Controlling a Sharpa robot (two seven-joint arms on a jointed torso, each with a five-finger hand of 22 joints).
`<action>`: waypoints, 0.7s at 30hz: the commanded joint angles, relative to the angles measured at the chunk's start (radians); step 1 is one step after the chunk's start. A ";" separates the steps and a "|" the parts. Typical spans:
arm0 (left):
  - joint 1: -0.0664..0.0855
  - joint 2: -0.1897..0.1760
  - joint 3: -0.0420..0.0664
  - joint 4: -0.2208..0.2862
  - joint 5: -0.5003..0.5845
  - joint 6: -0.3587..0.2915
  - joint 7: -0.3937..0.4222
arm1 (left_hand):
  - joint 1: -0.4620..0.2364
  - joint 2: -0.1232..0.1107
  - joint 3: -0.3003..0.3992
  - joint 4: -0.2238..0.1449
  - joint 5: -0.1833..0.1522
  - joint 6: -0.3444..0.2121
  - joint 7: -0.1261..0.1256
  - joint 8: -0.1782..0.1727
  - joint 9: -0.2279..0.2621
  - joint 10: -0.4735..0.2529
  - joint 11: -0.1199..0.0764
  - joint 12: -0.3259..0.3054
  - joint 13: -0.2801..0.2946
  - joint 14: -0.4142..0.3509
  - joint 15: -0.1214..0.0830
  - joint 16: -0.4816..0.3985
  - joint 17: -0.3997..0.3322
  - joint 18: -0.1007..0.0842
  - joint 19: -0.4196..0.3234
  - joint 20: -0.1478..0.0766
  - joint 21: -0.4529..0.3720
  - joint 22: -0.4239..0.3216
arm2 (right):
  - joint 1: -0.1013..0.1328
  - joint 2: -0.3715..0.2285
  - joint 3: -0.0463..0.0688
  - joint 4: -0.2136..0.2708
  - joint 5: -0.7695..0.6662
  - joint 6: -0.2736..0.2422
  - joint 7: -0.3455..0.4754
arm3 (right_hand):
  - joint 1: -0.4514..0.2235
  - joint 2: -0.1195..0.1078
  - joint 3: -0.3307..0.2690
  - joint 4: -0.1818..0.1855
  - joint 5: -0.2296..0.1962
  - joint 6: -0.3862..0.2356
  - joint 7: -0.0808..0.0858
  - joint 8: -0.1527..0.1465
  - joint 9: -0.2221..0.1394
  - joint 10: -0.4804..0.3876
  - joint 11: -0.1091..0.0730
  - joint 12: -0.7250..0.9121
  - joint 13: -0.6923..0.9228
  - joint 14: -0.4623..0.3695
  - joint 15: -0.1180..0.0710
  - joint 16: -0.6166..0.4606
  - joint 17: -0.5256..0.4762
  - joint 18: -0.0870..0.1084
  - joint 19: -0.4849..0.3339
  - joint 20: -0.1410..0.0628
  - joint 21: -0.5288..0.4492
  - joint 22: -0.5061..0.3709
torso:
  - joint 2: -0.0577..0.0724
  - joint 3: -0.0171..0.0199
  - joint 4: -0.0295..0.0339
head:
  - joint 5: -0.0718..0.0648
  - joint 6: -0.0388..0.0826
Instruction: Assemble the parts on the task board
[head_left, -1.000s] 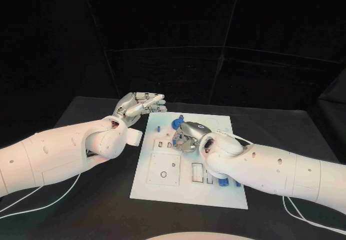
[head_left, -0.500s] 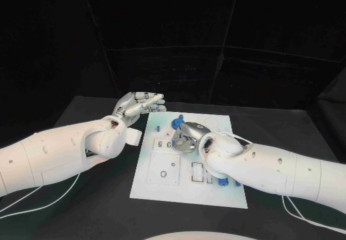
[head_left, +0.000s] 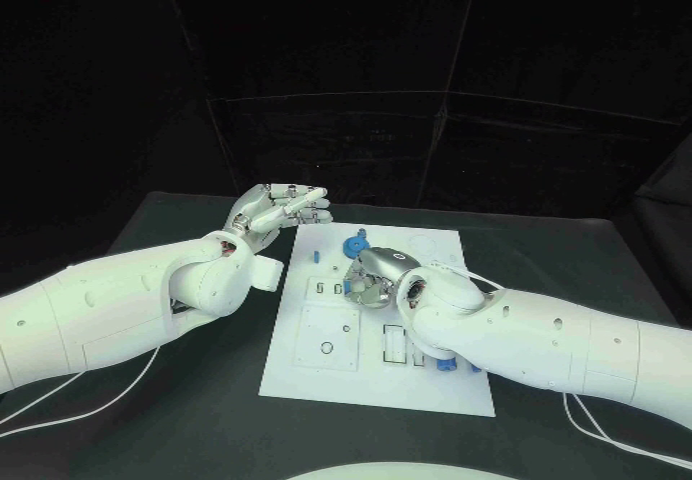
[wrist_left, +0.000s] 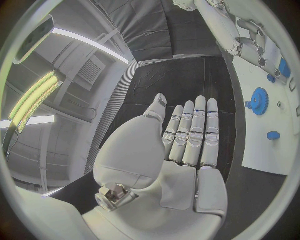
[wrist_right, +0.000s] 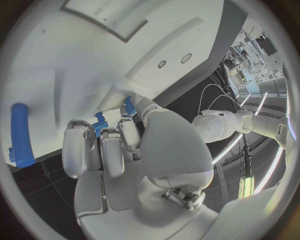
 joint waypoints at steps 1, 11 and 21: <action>0.002 0.001 0.001 0.002 0.001 0.010 0.004 | 0.007 0.002 0.001 -0.006 0.001 0.009 -0.001 -0.006 -0.001 0.004 -0.001 -0.005 -0.001 0.007 0.002 -0.005 0.001 0.007 0.008 0.000 -0.004 -0.001 | -0.001 0.003 -0.002 -0.002 -0.005 0.011 -0.017 | -0.007 -0.005 0.001 0.002 -0.004 -0.008 0.000 -0.006 0.000 -0.007 0.002 -0.006 -0.002 0.083 0.008 -0.003 0.171 -0.004 -0.001 0.005 -0.004 -0.002 | 0.001 0.0001 0.0000 | -0.001 0.001; 0.002 0.000 0.001 0.002 0.001 0.011 0.005 | 0.007 0.002 0.001 -0.006 0.001 0.009 -0.001 -0.006 -0.001 0.004 -0.001 -0.005 -0.001 0.007 0.002 -0.005 0.001 0.007 0.008 0.000 -0.004 -0.001 | -0.002 0.007 -0.002 -0.003 -0.005 -0.001 -0.021 | -0.014 -0.011 0.000 0.004 -0.007 -0.014 0.002 -0.008 -0.002 -0.011 0.005 -0.012 -0.007 0.083 0.011 -0.004 0.169 -0.005 0.000 0.007 -0.004 0.000 | 0.000 0.0005 -0.0002 | -0.001 -0.001; 0.002 0.000 0.001 0.002 0.001 0.011 0.005 | 0.007 0.003 0.001 -0.007 0.001 0.009 0.000 -0.007 -0.002 0.004 -0.001 -0.006 -0.001 0.008 0.002 -0.006 0.001 0.007 0.008 0.000 -0.005 -0.002 | -0.003 0.010 -0.002 -0.002 -0.011 -0.024 -0.050 | -0.049 -0.035 -0.027 0.020 -0.032 -0.030 0.004 -0.011 -0.006 -0.017 0.008 -0.021 -0.017 0.082 0.015 -0.006 0.167 -0.004 -0.001 0.013 -0.005 -0.002 | 0.000 0.0004 0.0001 | -0.002 -0.001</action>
